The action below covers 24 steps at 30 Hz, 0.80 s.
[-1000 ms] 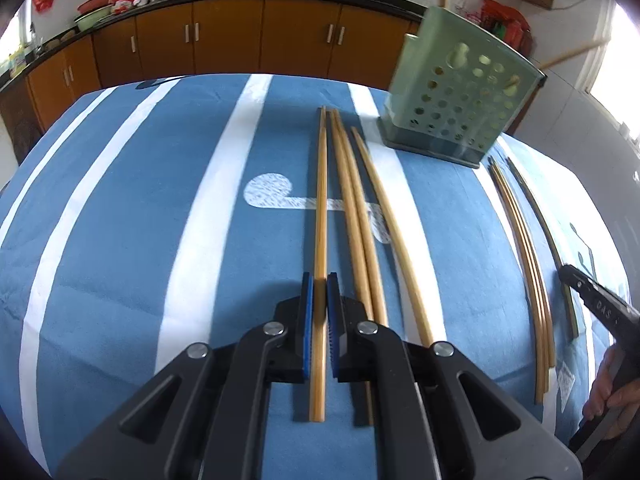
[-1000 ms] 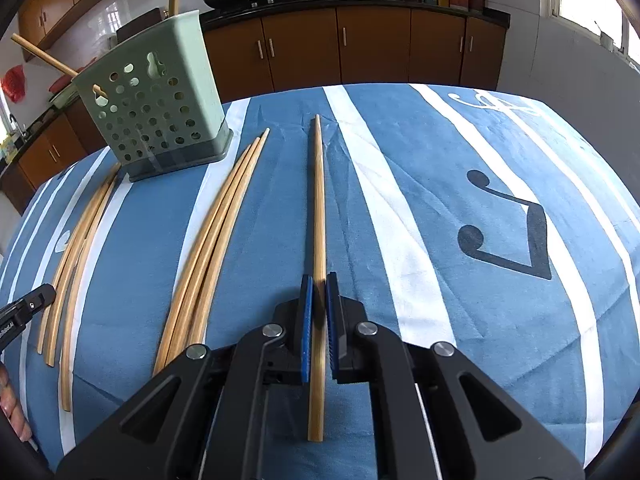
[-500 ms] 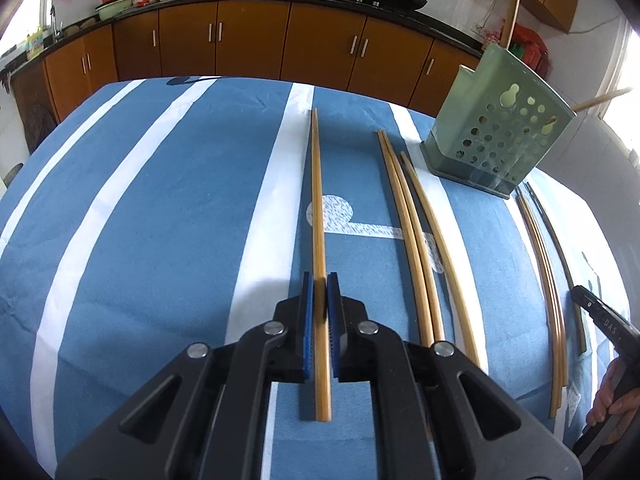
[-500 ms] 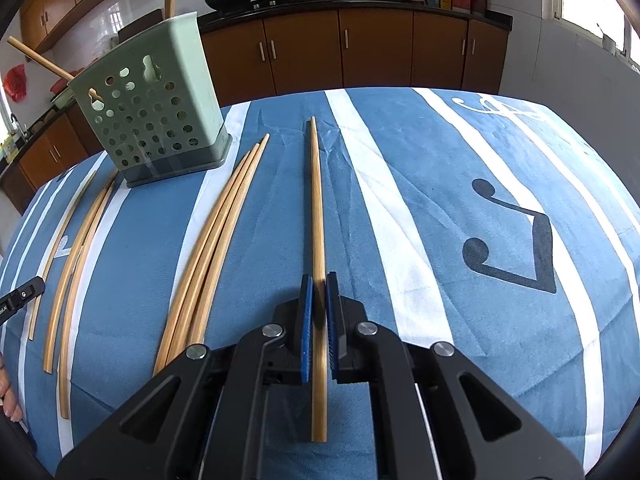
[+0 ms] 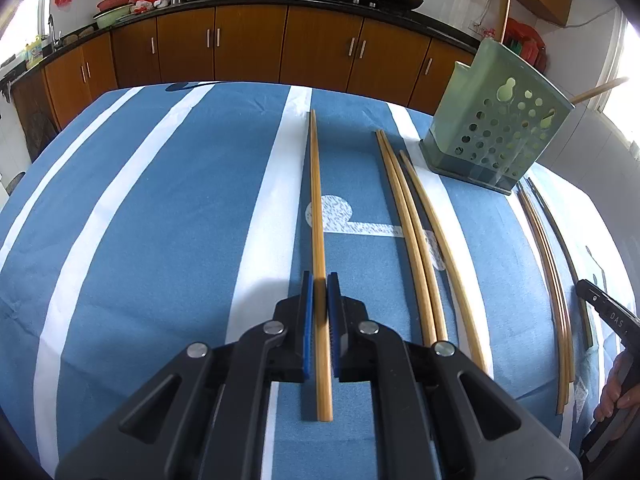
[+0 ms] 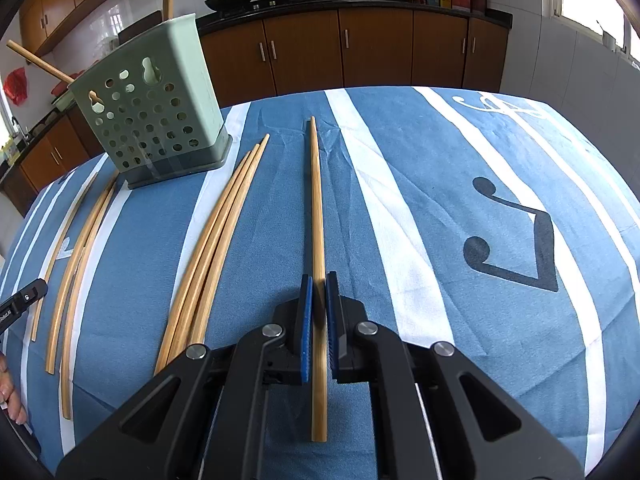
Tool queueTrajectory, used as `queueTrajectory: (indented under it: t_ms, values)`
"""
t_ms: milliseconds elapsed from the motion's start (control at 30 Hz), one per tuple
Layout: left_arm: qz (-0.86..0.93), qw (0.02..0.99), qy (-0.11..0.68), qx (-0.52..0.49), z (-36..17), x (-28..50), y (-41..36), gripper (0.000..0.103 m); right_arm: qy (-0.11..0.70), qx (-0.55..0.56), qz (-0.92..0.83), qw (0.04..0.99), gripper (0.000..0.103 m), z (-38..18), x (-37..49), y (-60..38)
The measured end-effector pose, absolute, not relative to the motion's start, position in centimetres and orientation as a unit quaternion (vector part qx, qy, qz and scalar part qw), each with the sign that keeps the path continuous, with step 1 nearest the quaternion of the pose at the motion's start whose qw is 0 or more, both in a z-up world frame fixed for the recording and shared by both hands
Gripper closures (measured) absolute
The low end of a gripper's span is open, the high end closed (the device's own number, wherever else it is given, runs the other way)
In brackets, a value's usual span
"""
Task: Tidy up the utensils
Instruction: 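Lift the held chopsticks with both tools toward the green holder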
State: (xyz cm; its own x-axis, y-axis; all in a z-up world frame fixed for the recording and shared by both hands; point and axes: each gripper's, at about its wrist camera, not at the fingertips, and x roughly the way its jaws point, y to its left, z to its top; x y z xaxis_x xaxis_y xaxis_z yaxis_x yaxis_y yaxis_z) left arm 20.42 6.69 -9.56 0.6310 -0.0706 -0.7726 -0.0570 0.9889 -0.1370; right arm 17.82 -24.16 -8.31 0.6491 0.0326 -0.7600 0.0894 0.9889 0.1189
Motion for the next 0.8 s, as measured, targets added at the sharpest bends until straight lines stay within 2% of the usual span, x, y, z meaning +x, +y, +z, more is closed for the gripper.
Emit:
queueTrajectory:
  t_ms: [233, 433, 800]
  values:
    - [-0.003, 0.9, 0.43, -0.071, -9.6, 20.5, 6.7, 0.094, 0.419, 0.072, -0.016, 0.905, 0.095, -8.3, 17.7, -24.1]
    - [0.01, 0.901, 0.434, -0.013, -9.6, 19.7, 5.2, 0.093, 0.42, 0.066, -0.014, 0.905, 0.095, -8.4, 16.8, -24.0]
    - [0.004, 0.898, 0.441, -0.012, -9.3, 19.2, 5.5, 0.095, 0.412, 0.074, -0.01, 0.908, 0.096, -7.8, 16.1, -24.5]
